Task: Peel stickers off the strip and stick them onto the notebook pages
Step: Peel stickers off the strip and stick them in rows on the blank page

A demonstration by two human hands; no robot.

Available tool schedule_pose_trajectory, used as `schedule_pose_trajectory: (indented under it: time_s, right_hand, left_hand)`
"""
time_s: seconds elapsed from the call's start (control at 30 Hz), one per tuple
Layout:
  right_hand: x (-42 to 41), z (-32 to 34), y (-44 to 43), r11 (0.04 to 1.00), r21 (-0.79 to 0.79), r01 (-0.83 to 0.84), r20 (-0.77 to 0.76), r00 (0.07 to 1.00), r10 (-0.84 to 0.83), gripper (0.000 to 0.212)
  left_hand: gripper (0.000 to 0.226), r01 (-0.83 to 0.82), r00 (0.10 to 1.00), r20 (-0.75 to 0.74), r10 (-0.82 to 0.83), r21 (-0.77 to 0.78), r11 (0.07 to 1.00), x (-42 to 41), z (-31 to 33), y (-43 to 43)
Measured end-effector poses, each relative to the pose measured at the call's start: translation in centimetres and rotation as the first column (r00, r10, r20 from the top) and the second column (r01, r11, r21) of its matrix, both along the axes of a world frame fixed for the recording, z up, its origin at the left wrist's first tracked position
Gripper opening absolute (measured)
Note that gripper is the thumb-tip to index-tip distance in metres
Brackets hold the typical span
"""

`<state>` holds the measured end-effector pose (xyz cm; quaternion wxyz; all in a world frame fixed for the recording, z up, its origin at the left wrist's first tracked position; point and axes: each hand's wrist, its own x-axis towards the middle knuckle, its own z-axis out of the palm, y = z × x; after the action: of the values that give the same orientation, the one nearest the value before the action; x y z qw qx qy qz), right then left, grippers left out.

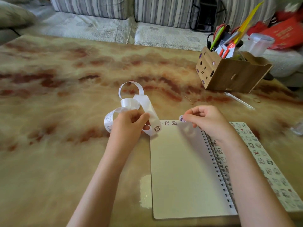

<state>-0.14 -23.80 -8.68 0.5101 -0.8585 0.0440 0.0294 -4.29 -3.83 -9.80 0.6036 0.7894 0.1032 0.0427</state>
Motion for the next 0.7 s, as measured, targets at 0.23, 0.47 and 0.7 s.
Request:
schedule_pose_trajectory:
  time_s: [0.23, 0.47, 0.7]
  right_hand:
    - [0.4, -0.5, 0.0, 0.99, -0.126, -0.062, -0.005, 0.998, 0.062, 0.004]
    - [0.6, -0.9, -0.1, 0.983, -0.171, -0.073, 0.017, 0.997, 0.077, 0.004]
    - [0.9, -1.6, 0.0, 0.978, -0.203, -0.048, 0.039, 0.998, 0.057, 0.01]
  left_hand:
    - [0.021, 0.021, 0.998, -0.067, -0.018, 0.038, 0.999, -0.1, 0.0, -0.1]
    - [0.021, 0.042, 0.995, -0.092, -0.036, 0.064, 0.997, -0.1, 0.0, -0.2]
    - [0.021, 0.057, 0.995, -0.091, -0.05, 0.069, 0.996, 0.0, -0.3, -0.2]
